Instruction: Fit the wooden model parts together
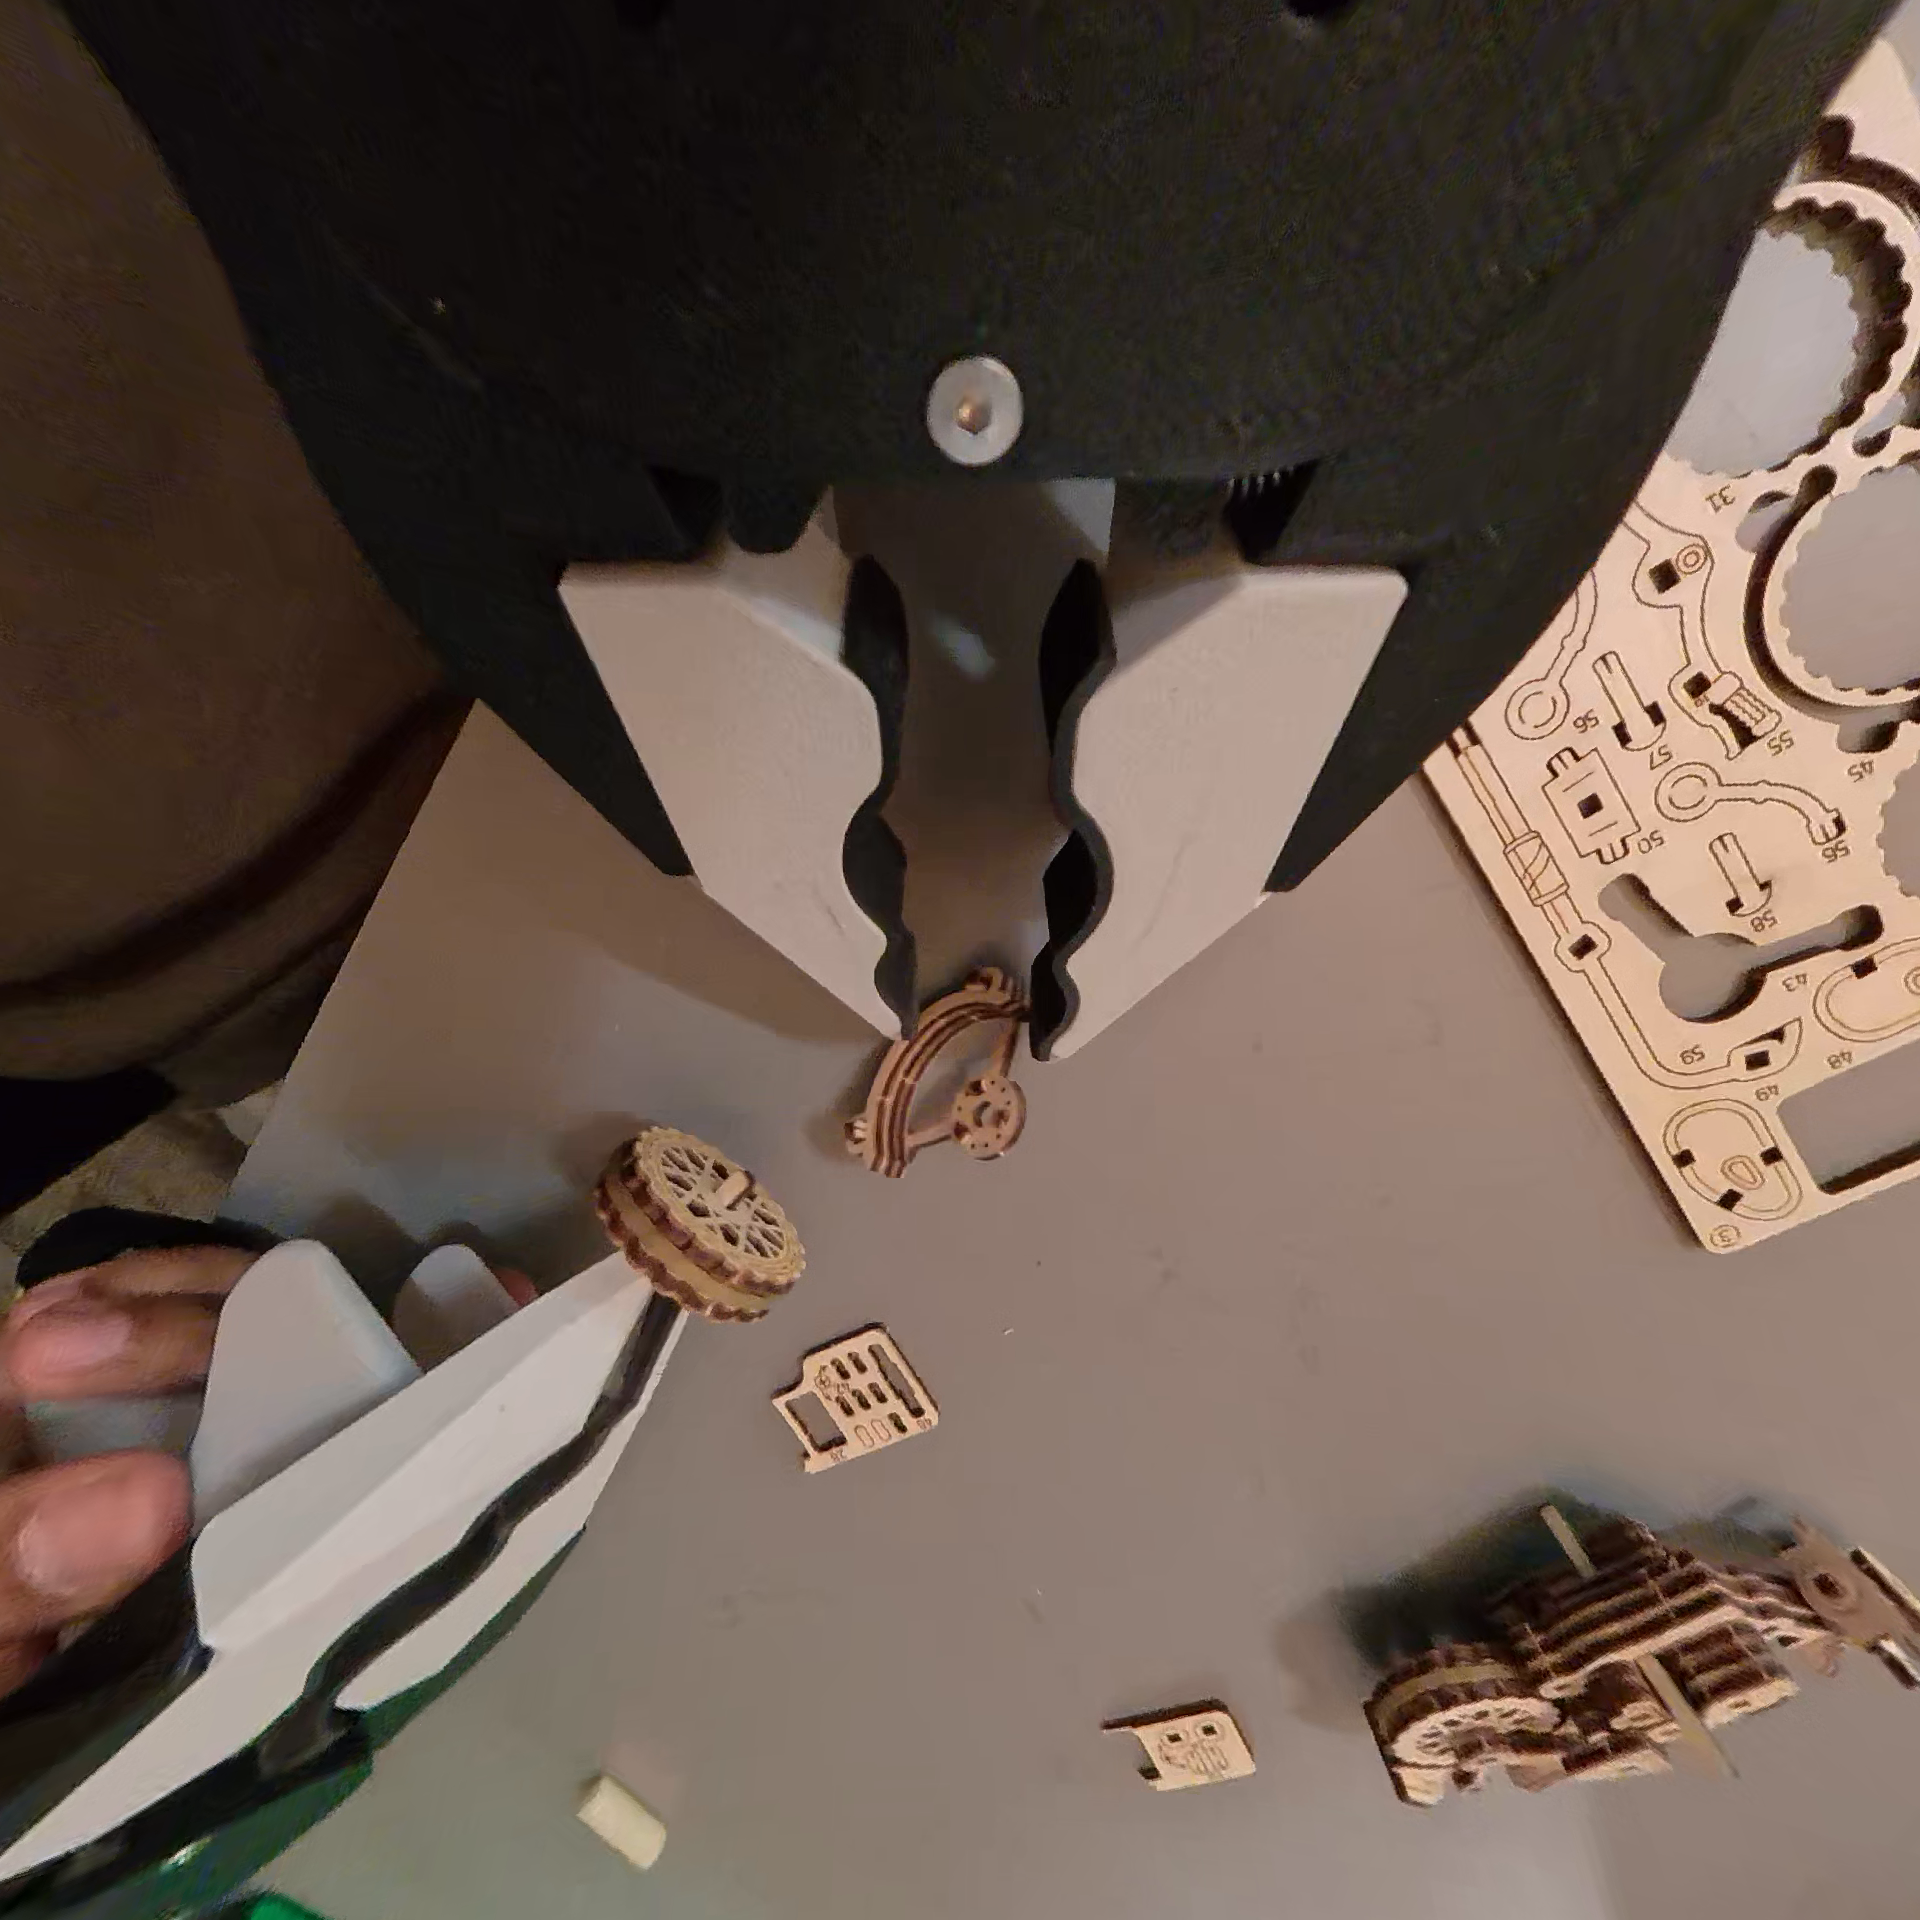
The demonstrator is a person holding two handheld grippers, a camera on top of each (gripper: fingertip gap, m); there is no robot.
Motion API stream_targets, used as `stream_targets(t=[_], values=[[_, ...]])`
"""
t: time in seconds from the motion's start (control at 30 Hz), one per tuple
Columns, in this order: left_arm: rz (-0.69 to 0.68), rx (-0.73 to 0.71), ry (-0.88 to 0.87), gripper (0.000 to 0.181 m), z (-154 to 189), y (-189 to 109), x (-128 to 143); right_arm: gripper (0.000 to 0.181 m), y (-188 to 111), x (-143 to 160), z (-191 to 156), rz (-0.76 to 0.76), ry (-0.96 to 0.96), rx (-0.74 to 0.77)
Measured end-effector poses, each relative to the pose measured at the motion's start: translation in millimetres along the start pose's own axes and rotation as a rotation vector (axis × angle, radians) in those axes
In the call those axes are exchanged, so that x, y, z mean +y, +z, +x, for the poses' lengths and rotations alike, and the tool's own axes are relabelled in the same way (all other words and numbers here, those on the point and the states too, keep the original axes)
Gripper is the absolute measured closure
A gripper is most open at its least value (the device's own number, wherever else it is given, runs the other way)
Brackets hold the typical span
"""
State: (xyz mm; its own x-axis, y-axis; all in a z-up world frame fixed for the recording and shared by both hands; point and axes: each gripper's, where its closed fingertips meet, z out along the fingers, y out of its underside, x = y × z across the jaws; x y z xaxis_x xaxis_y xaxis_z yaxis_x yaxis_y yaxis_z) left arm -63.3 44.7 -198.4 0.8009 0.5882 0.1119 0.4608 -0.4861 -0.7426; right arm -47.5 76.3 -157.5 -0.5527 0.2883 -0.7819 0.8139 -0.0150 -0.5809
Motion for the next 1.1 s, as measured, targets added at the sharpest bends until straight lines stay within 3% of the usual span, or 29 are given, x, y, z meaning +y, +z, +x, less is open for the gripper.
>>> stream_targets(t=[0.17, 0.3, 0.5, 1.1], values=[[0.049, -0.013, 0.057, 0.173, 5, -6, -5, 0.181, -2, -2, 3, 0.006, -0.017, 0.019], [0.016, -0.007, 0.102, 0.171, 12, -6, 3, 0.181, -3, -3, 4, 0.013, -0.017, 0.023], [0.096, -0.033, 0.087, 0.166, 6, -11, -10, 0.18, -4, -3, 4, 0.01, -0.022, 0.024], [-0.033, 0.027, 0.138, 0.164, 23, 2, 7, 0.181, -5, -4, 4, 0.011, -0.02, 0.023]])
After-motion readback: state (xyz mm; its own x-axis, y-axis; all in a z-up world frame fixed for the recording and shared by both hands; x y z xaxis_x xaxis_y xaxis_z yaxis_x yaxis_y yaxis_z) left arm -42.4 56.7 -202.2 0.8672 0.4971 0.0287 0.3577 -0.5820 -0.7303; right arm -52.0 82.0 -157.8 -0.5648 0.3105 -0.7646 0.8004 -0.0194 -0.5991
